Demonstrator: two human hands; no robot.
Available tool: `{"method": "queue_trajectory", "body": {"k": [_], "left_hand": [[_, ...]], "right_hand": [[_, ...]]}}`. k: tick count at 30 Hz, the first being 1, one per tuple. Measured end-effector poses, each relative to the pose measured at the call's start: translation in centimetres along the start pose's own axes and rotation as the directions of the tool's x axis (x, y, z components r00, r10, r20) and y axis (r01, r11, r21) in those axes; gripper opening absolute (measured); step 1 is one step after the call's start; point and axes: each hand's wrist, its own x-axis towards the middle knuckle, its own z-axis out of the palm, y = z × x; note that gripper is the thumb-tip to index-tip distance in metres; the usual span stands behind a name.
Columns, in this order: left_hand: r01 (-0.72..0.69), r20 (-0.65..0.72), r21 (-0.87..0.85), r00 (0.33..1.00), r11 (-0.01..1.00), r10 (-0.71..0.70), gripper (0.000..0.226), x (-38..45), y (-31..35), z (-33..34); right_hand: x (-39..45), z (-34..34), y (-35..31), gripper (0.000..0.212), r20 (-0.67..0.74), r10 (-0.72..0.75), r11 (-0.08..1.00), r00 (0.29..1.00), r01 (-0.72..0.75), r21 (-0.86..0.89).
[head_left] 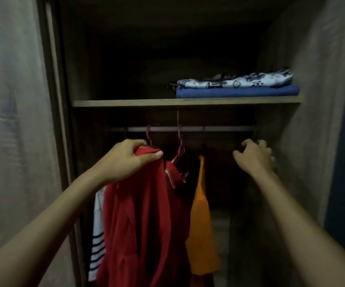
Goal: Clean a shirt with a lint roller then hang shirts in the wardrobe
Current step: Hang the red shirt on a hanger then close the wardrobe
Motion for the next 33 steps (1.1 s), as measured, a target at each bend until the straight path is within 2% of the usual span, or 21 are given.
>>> {"method": "queue_trajectory", "body": {"k": [2,4,7,10,14,16,20,24,27,29,31,33], "left_hand": [[-0.011,0.01,0.016,1.0,1.0,0.011,0.039,0.1,0.0,0.6],[0.0,0.018,0.034,1.0,0.999,-0.001,0.042,0.4,-0.1,1.3],[0.03,0.0,0.019,1.0,0.999,-0.03,0.039,1.0,-0.1,2.0],[0.044,-0.008,-0.002,0.999,0.999,-0.044,0.039,1.8,-0.3,2.6],[0.061,-0.025,-0.025,0.998,0.998,-0.061,0.041,2.6,-0.4,3.3],[0.069,-0.028,-0.032,0.997,0.997,-0.07,0.039,3.0,-0.4,3.8],[0.093,-0.022,-0.021,0.995,0.995,-0.094,0.039,3.8,-0.8,4.8],[0.109,-0.041,0.007,0.993,0.994,-0.108,0.036,4.2,-1.0,5.3],[0.117,-0.061,0.004,0.991,0.993,-0.116,0.032,4.3,-1.0,5.4],[0.117,-0.059,0.004,0.991,0.993,-0.117,0.033,4.2,-1.0,5.4],[0.108,-0.058,0.011,0.993,0.994,-0.107,0.035,4.0,-0.9,5.4],[0.1,-0.065,0.02,0.993,0.995,-0.098,0.036,3.8,-0.7,5.2]], "right_hand": [[1.4,0.7,1.2,0.057,0.097,0.112,0.991,0.989,-0.103,-0.086],[2.6,1.8,2.3,0.067,0.167,0.183,0.981,0.969,-0.17,-0.09],[3.9,3.1,3.0,0.075,0.181,0.2,0.974,0.963,-0.215,0.071],[5.5,4.6,3.1,0.062,0.18,0.194,0.931,0.964,-0.238,0.275],[7.9,6.2,3.3,0.032,0.23,0.213,0.741,0.95,-0.31,0.596],[10.1,8.0,3.9,0.026,0.247,0.217,0.688,0.944,-0.327,0.648],[13.1,11.0,4.5,0.033,0.203,0.175,0.728,0.963,-0.265,0.632],[11.2,8.6,1.8,0.017,0.182,0.171,0.605,0.968,-0.249,0.757],[10.9,7.6,0.6,0.029,0.18,0.192,0.533,0.965,-0.257,0.806],[10.5,6.8,-0.2,0.028,0.173,0.191,0.522,0.966,-0.25,0.816],[9.5,5.7,-1.2,0.023,0.07,0.179,0.563,0.981,-0.161,0.811],[8.5,4.8,-1.7,0.036,-0.021,0.162,0.659,0.987,-0.092,0.746]]}}
